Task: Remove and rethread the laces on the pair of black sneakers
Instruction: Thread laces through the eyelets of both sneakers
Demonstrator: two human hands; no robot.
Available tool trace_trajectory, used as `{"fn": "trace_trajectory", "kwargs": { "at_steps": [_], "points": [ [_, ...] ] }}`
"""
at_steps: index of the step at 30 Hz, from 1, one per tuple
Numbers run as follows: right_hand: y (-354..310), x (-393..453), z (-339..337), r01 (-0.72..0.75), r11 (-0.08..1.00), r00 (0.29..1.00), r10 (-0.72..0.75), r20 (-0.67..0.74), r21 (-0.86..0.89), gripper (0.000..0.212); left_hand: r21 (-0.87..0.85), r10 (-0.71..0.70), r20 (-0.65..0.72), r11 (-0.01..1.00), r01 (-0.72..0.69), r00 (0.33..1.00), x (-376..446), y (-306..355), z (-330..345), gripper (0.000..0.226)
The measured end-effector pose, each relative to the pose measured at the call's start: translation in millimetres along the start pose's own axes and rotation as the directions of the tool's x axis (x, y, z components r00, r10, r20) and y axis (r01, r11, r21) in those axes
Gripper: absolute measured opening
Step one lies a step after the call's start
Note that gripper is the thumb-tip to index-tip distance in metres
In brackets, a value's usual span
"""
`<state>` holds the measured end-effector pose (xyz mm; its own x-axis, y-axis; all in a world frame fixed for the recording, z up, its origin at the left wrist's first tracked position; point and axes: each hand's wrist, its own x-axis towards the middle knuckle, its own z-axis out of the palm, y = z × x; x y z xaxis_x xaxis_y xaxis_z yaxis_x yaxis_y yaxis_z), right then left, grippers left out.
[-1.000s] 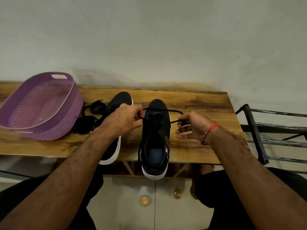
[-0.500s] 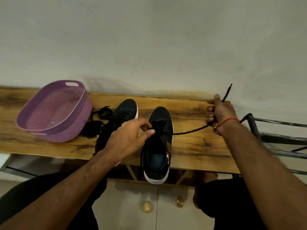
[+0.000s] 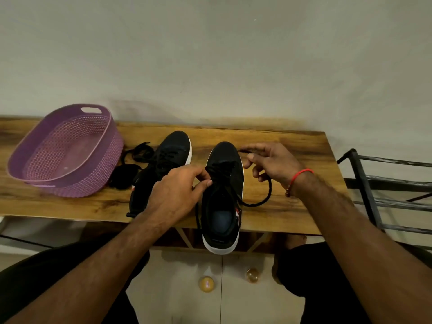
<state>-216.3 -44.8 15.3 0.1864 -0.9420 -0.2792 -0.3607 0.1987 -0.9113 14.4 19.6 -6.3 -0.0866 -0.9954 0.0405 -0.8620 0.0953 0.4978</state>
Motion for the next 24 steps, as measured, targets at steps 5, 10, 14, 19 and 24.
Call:
{"fn": "trace_trajectory", "kwargs": {
  "at_steps": [5, 10, 14, 19, 24],
  "points": [
    [5, 3, 11, 0.064, 0.998, 0.998, -0.063, 0.018, -0.028, 0.017, 0.084, 0.014, -0.027, 0.996, -0.012, 1.0, 8, -6, 2, 0.008],
    [10, 0, 19, 0.013, 1.0, 0.997, -0.014, 0.078, 0.012, 0.011, 0.015, 0.033, -0.011, 0.999, -0.033, 0.999, 13, -6, 13, 0.011],
    [12, -2, 24, 0.005, 0.997, 0.998, 0.0, 0.07, -0.073, 0.007, -0.067, -0.033, 0.017, 0.997, 0.034, 0.999, 10, -6, 13, 0.016],
    [13, 0, 27, -0.092, 0.995, 0.993, 0.096, 0.07, -0.049, 0.01, -0.202, -0.029, -0.057, 0.979, 0.017, 0.998, 9, 2, 8, 0.005],
    [15, 1, 28, -0.117, 0.993, 0.989, 0.119, 0.092, -0.029, 0.011, -0.266, -0.002, -0.024, 0.964, -0.004, 1.0, 4, 12, 16, 0.008]
  ]
}}
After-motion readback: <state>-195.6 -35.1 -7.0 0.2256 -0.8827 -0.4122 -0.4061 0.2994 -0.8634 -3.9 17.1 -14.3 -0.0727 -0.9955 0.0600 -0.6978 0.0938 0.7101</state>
